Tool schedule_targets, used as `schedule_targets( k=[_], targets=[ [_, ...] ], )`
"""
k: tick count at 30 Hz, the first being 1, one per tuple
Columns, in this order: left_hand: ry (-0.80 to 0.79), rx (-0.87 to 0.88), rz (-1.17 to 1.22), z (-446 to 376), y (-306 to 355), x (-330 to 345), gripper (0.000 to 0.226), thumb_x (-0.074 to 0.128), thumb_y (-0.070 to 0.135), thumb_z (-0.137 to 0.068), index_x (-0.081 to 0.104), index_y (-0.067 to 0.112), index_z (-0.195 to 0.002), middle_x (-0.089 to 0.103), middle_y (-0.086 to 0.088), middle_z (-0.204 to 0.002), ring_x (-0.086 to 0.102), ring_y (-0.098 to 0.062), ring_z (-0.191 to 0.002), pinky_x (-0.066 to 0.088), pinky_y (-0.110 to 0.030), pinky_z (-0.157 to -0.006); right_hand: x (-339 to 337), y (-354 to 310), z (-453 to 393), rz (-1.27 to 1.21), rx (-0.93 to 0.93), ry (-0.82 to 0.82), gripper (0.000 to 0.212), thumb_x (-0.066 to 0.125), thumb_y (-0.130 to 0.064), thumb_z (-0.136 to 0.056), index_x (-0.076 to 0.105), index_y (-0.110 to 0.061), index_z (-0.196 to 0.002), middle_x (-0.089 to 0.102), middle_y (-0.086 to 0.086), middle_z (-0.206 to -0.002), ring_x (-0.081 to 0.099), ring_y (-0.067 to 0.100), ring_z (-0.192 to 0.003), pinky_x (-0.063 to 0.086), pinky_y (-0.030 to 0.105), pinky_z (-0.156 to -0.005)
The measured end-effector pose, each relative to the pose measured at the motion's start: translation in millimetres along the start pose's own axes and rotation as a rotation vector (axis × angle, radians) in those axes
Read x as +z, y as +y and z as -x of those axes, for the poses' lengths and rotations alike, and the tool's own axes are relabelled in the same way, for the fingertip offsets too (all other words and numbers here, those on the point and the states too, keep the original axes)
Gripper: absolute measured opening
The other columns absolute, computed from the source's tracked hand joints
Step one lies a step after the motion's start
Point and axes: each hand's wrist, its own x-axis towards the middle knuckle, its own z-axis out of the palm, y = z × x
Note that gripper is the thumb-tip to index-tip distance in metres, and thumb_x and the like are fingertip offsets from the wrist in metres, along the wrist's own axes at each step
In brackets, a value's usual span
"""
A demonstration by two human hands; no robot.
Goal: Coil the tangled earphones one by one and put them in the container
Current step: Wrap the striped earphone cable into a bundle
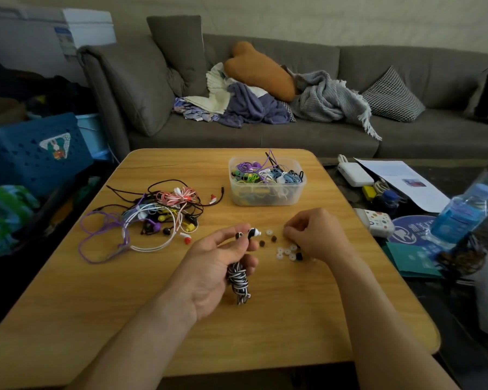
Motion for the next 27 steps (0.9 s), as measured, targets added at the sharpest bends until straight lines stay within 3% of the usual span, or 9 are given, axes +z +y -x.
schedule_targets(
  k=[3, 5, 8, 11, 14, 17, 21, 27],
  targets=[
    [0.007, 0.029, -0.018, 0, 1, -2, 0.03, 0.056, -0.001, -0.09, 0.069, 0.012, -0.113, 0.067, -0.005, -0.075, 0.059, -0.016, -0.061, 0.052, -0.03, -0.059, -1, -5, 5, -0.146, -0.012, 0.12, 0.004, 0.069, -0.026, -0.089, 0.072, -0.026, -0.087, 0.066, -0.015, -0.079, 0.058, 0.0, -0.073, 0.036, 0.009, -0.051],
    [0.019, 0.048, -0.019, 0, 2, -2, 0.03, 0.053, -0.002, -0.092, 0.071, 0.013, -0.111, 0.065, -0.003, -0.073, 0.057, -0.015, -0.06, 0.051, -0.03, -0.06, -4, -11, 12, -0.368, -0.052, 0.159, 0.002, 0.073, -0.026, -0.088, 0.073, -0.024, -0.088, 0.07, -0.009, -0.077, 0.064, 0.001, -0.072, 0.044, 0.01, -0.054],
    [0.057, 0.075, -0.015, 0, 4, -1, 0.028, 0.05, -0.002, -0.095, 0.07, 0.013, -0.107, 0.062, -0.003, -0.071, 0.056, -0.015, -0.058, 0.048, -0.032, -0.062, -7, -24, 28, -0.748, -0.098, 0.02, 0.013, 0.078, -0.017, -0.083, 0.073, -0.013, -0.094, 0.075, 0.004, -0.079, 0.069, 0.01, -0.069, 0.049, 0.016, -0.058],
    [0.081, 0.098, -0.013, 0, 4, 0, 0.027, 0.047, -0.002, -0.097, 0.068, 0.011, -0.108, 0.058, -0.005, -0.074, 0.054, -0.017, -0.056, 0.046, -0.034, -0.064, 3, -34, 41, -0.959, -0.107, -0.064, 0.023, 0.082, -0.015, -0.074, 0.074, -0.007, -0.094, 0.075, 0.01, -0.079, 0.067, 0.014, -0.068, 0.049, 0.022, -0.06],
    [0.102, 0.133, -0.022, 1, 4, 3, 0.025, 0.046, -0.002, -0.098, 0.066, 0.008, -0.109, 0.056, -0.008, -0.077, 0.053, -0.019, -0.056, 0.044, -0.033, -0.061, 17, -48, 48, -1.048, -0.117, -0.048, 0.027, 0.083, -0.018, -0.067, 0.076, -0.007, -0.09, 0.075, 0.008, -0.077, 0.066, 0.014, -0.067, 0.048, 0.025, -0.06],
    [0.135, 0.172, -0.071, 2, 2, 4, 0.023, 0.046, 0.0, -0.098, 0.065, 0.009, -0.108, 0.058, -0.011, -0.081, 0.054, -0.02, -0.059, 0.045, -0.032, -0.061, 25, -58, 54, -1.114, -0.165, -0.068, 0.016, 0.08, -0.001, -0.074, 0.074, -0.001, -0.089, 0.074, 0.01, -0.073, 0.067, 0.012, -0.062, 0.05, 0.02, -0.059],
    [0.154, 0.236, -0.149, 4, 0, 2, 0.022, 0.048, 0.002, -0.098, 0.067, 0.011, -0.107, 0.064, -0.008, -0.081, 0.059, -0.02, -0.06, 0.048, -0.029, -0.06, 29, -61, 56, -1.145, -0.167, -0.036, 0.014, 0.079, 0.005, -0.074, 0.074, 0.001, -0.086, 0.074, 0.015, -0.072, 0.069, 0.017, -0.063, 0.053, 0.021, -0.061],
    [0.162, 0.312, -0.204, 8, 2, 2, 0.013, 0.06, 0.013, -0.095, 0.069, 0.013, -0.103, 0.07, 0.0, -0.073, 0.058, -0.015, -0.054, 0.049, -0.025, -0.054, 29, -60, 56, -1.147, -0.103, -0.021, 0.02, 0.084, -0.005, -0.069, 0.076, 0.0, -0.087, 0.075, 0.014, -0.076, 0.066, 0.016, -0.068, 0.05, 0.024, -0.06]
  ],
)
